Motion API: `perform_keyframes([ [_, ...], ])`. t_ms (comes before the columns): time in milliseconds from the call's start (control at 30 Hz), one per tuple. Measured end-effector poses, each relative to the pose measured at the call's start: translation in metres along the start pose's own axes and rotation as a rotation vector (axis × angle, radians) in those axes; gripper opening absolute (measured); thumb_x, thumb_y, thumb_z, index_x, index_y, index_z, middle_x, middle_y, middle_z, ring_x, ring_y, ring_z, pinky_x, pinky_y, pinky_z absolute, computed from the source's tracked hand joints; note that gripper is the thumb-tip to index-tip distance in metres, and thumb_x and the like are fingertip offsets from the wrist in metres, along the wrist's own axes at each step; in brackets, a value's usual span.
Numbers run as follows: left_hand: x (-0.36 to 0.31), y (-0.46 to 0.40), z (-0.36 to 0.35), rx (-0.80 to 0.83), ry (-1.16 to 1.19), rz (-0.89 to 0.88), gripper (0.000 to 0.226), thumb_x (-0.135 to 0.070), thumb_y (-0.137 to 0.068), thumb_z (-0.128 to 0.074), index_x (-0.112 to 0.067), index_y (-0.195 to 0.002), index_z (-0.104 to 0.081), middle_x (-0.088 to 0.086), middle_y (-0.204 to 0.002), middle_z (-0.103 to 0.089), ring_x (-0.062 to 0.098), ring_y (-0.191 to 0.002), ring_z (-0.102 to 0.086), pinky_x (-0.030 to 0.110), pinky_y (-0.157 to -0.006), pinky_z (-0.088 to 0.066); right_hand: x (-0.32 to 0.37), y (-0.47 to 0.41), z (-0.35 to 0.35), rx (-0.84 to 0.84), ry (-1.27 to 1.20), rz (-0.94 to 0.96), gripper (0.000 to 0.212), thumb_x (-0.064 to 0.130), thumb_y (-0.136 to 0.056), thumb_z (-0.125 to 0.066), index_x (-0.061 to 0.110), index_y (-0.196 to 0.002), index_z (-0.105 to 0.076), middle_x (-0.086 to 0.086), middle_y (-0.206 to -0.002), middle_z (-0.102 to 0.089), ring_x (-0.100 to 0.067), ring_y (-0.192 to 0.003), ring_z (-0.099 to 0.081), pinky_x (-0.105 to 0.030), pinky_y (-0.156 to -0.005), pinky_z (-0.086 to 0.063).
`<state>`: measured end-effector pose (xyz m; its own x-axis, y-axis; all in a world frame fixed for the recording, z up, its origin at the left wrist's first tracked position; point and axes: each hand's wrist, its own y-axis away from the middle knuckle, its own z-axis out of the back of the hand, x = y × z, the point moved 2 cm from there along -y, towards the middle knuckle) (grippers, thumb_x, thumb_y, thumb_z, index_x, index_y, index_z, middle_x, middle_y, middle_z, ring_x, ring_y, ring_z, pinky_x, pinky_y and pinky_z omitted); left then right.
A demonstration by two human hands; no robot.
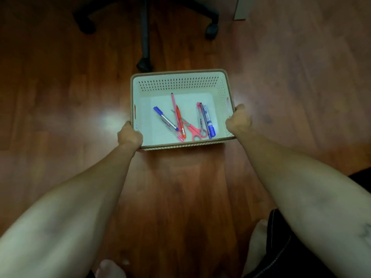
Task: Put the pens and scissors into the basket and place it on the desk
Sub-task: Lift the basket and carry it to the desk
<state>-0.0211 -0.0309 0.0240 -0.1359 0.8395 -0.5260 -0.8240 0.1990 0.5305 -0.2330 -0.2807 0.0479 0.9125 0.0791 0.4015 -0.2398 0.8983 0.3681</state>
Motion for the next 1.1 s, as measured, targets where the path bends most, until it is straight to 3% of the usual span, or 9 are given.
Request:
perform_keyframes([
  [133, -0.022, 0.054, 0.056, 0.012, 0.033, 0.024, 0.038, -0.003, -0.093, -0.042, -0.010, -0.129, -0.053, 0.015, -0.124, -0.059, 0.048, -0.092, -0.068, 0.057, -0.063, -0.061, 0.022, 0.045, 0.042, 0.036, -0.015, -0.022, 0.035, 0.000, -0.088, -0.052, 0.003, -0.121, -0.045, -0.023, -0.115, -0.062, -0.040, -0.106, -0.060, -0.041, -0.087, -0.052],
  [333, -0.076, 0.145, 0.157, 0.019, 0.009, 0.041, 0.032, -0.002, -0.093, -0.041, -0.012, -0.121, -0.052, 0.019, -0.125, -0.060, 0.047, -0.088, -0.068, 0.057, -0.058, -0.060, 0.070, 0.125, 0.157, 0.074, -0.061, -0.051, 0.034, 0.001, -0.086, -0.052, 0.005, -0.119, -0.047, -0.024, -0.113, -0.063, -0.042, -0.104, -0.061, -0.040, -0.086, -0.052],
  [467, -0.118, 0.206, 0.213, 0.036, 0.016, 0.051, 0.035, 0.001, -0.095, -0.040, -0.004, -0.127, -0.051, 0.010, -0.111, -0.057, 0.043, -0.088, -0.065, 0.054, -0.066, -0.062, 0.101, 0.169, 0.231, 0.075, -0.089, -0.072, 0.034, -0.001, -0.085, -0.051, 0.005, -0.118, -0.048, -0.024, -0.110, -0.062, -0.042, -0.102, -0.060, -0.041, -0.084, -0.051],
  [600, -0.154, 0.251, 0.268, 0.008, -0.024, 0.056, 0.036, -0.003, -0.093, -0.042, -0.009, -0.126, -0.055, 0.021, -0.124, -0.061, 0.044, -0.092, -0.068, 0.048, -0.059, -0.063, 0.130, 0.209, 0.300, 0.055, -0.111, -0.104, 0.034, -0.001, -0.084, -0.051, 0.009, -0.117, -0.050, -0.022, -0.110, -0.061, -0.041, -0.099, -0.061, -0.039, -0.082, -0.051],
  [900, -0.222, 0.316, 0.383, 0.026, -0.048, 0.014, 0.037, -0.005, -0.092, -0.038, -0.015, -0.123, -0.055, 0.019, -0.119, -0.061, 0.042, -0.082, -0.069, 0.050, -0.056, -0.063, 0.202, 0.281, 0.418, 0.038, -0.132, -0.140, 0.043, -0.006, -0.086, -0.046, 0.008, -0.127, -0.048, -0.023, -0.113, -0.056, -0.033, -0.090, -0.052, -0.032, -0.075, -0.046],
  [1000, -0.241, 0.335, 0.423, 0.018, -0.045, 0.005, 0.038, -0.006, -0.093, -0.040, -0.017, -0.126, -0.056, 0.019, -0.121, -0.060, 0.039, -0.082, -0.068, 0.049, -0.062, -0.063, 0.227, 0.306, 0.447, 0.010, -0.155, -0.142, 0.041, -0.005, -0.086, -0.045, 0.009, -0.124, -0.050, -0.017, -0.105, -0.057, -0.035, -0.090, -0.054, -0.031, -0.073, -0.044],
  [1100, -0.254, 0.351, 0.462, 0.007, -0.060, -0.026, 0.039, -0.007, -0.095, -0.042, -0.017, -0.131, -0.054, 0.020, -0.123, -0.061, 0.035, -0.088, -0.062, 0.041, -0.077, -0.061, 0.253, 0.331, 0.472, -0.035, -0.156, -0.120, 0.034, -0.002, -0.083, -0.046, 0.011, -0.115, -0.052, -0.021, -0.104, -0.064, -0.035, -0.084, -0.055, -0.030, -0.067, -0.039],
])
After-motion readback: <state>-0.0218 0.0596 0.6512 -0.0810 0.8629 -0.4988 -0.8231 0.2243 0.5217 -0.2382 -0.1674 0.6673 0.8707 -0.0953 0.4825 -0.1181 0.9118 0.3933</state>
